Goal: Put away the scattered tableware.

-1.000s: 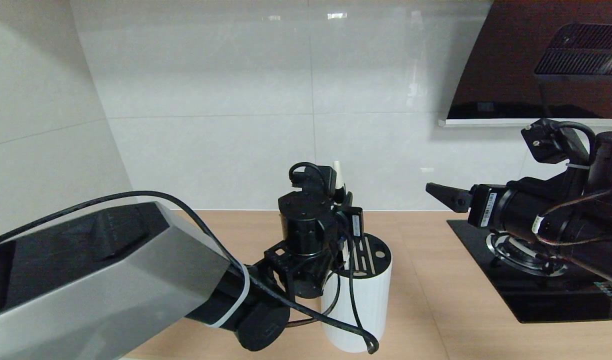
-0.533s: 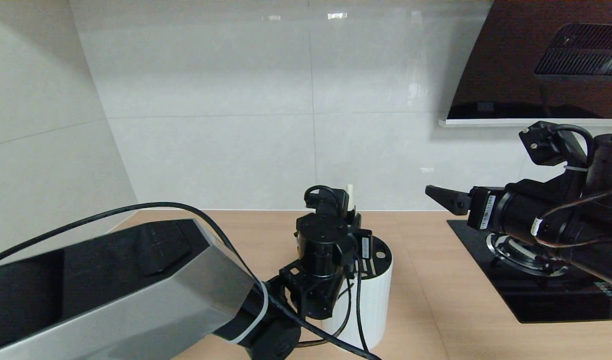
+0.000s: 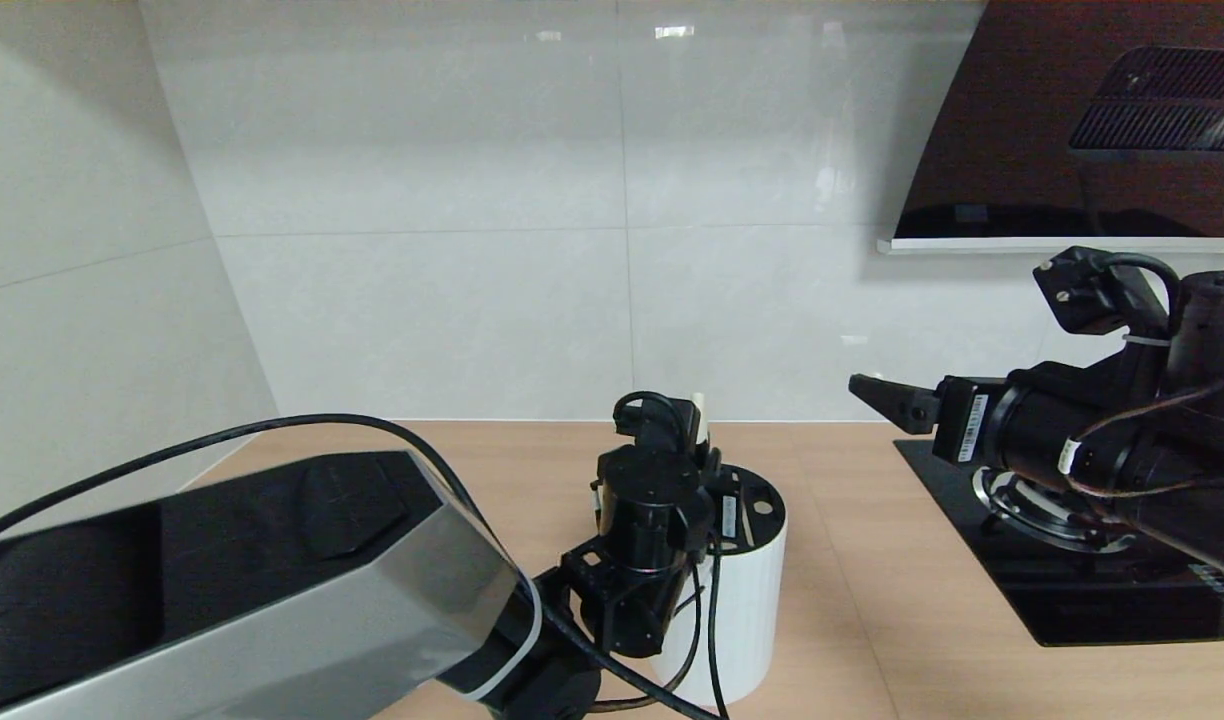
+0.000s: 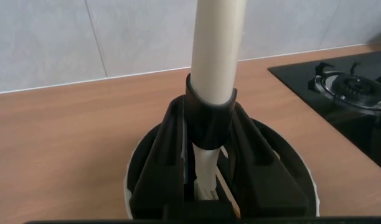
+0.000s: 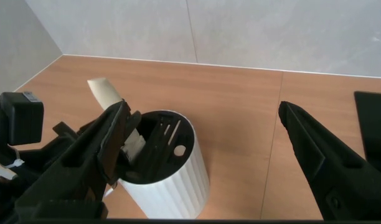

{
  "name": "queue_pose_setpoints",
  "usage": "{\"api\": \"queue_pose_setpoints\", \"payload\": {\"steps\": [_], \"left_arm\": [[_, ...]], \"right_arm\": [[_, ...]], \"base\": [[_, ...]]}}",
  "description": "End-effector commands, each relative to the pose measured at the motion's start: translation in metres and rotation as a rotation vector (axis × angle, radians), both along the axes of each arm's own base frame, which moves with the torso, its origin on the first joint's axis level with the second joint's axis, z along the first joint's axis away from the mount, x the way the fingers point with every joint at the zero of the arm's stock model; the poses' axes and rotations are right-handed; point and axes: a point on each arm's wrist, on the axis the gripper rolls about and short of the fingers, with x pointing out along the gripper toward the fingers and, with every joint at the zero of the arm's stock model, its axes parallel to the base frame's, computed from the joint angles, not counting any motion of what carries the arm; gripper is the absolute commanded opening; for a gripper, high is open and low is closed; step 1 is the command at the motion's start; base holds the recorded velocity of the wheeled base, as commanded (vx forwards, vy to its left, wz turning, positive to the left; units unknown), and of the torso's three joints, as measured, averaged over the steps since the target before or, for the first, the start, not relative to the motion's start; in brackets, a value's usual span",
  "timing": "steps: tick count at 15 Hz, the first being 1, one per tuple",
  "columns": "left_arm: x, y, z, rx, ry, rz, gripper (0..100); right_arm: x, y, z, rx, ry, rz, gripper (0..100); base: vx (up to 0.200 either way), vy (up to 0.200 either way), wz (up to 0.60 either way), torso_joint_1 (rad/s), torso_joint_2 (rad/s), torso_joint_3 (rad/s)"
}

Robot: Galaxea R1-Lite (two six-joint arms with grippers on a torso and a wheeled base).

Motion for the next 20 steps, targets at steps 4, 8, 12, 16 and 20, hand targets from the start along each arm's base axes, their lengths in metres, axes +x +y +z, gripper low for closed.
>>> {"api": "queue_pose_setpoints", "payload": {"steps": [4, 8, 12, 16, 20], "left_arm": [[0.000, 0.000, 0.001, -0.003, -0.002, 0.000, 100], [0.000, 0.000, 0.002, -0.005, -0.004, 0.000, 100], [-0.001, 0.000, 0.004, -0.011, -0.010, 0.000, 100], [-0.019, 0.020, 0.043, -0.080, -0.076, -0.017, 100], [-0.058, 0.074, 0.126, -0.214, -0.225, -0.176, 100]], "right_arm": [[0.000, 0.000, -0.002, -0.004, 0.004, 0.001, 100], [0.000, 0.000, -0.001, -0.004, 0.003, 0.003, 100], [0.000, 0.000, -0.001, -0.004, 0.003, 0.003, 100], [0.000, 0.000, -0.001, -0.003, 0.002, 0.001, 100], [-0.010, -0.006, 0.006, 0.011, -0.027, 0.003, 100]], "base": [[0.000, 0.000, 0.00, 0.000, 0.00, 0.000], [0.000, 0.000, 0.00, 0.000, 0.00, 0.000], [0.000, 0.000, 0.00, 0.000, 0.00, 0.000], [0.000, 0.000, 0.00, 0.000, 0.00, 0.000], [0.000, 0.000, 0.00, 0.000, 0.00, 0.000]]}}
